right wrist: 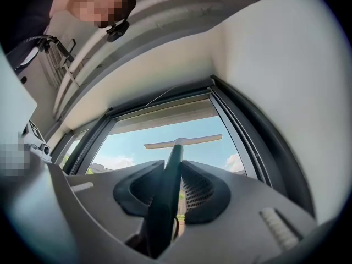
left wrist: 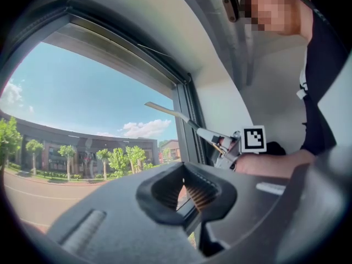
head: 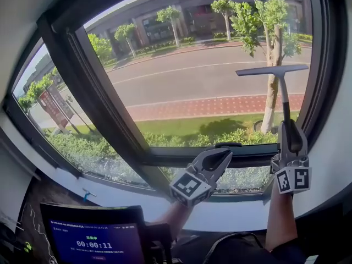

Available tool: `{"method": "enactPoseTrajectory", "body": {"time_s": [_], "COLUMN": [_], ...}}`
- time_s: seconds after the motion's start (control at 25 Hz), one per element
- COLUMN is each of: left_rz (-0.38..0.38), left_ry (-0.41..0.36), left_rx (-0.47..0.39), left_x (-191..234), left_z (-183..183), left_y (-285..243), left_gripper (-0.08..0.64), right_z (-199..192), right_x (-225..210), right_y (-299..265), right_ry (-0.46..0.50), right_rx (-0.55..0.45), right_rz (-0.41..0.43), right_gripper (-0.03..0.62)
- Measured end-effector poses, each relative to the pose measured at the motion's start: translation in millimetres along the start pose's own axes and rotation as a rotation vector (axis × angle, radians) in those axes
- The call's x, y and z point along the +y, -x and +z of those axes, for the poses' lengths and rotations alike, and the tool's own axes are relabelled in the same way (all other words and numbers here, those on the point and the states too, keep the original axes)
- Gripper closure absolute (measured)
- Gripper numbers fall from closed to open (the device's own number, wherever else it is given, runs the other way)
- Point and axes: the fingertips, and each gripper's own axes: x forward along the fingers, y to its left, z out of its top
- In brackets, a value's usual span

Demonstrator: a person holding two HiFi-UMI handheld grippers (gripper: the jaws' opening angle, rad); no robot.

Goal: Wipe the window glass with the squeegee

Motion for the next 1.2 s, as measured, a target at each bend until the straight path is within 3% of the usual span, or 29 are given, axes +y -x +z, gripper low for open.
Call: {"method": "enactPoseTrajectory", "body": {"time_s": [0.48, 0.8, 1.2], "left_rz": [-0.011, -0.004, 0.027], "left_ry": [0.006, 0.007, -0.003], "left_rx": [-0.060, -0.059, -0.063], "left_x": [45.5, 71.6, 80.3], "left_z": [18.0, 29.4, 31.4], "left_y": [57.7, 92.6, 101.6], "left_gripper": [0.557, 0.557, 0.557], "right_z": [81.3, 112.1, 132.7], "right_x": [57.6, 75.5, 65.0], "right_y": [-100.8, -142.2, -176.7], "right_ry": [0.135, 0.163, 0.113], "right_rx": [-0.164, -0.218, -0.283], "right_rz": [0.020, -0.005, -0.041], "right_gripper": [0.491, 0.491, 0.491]}}
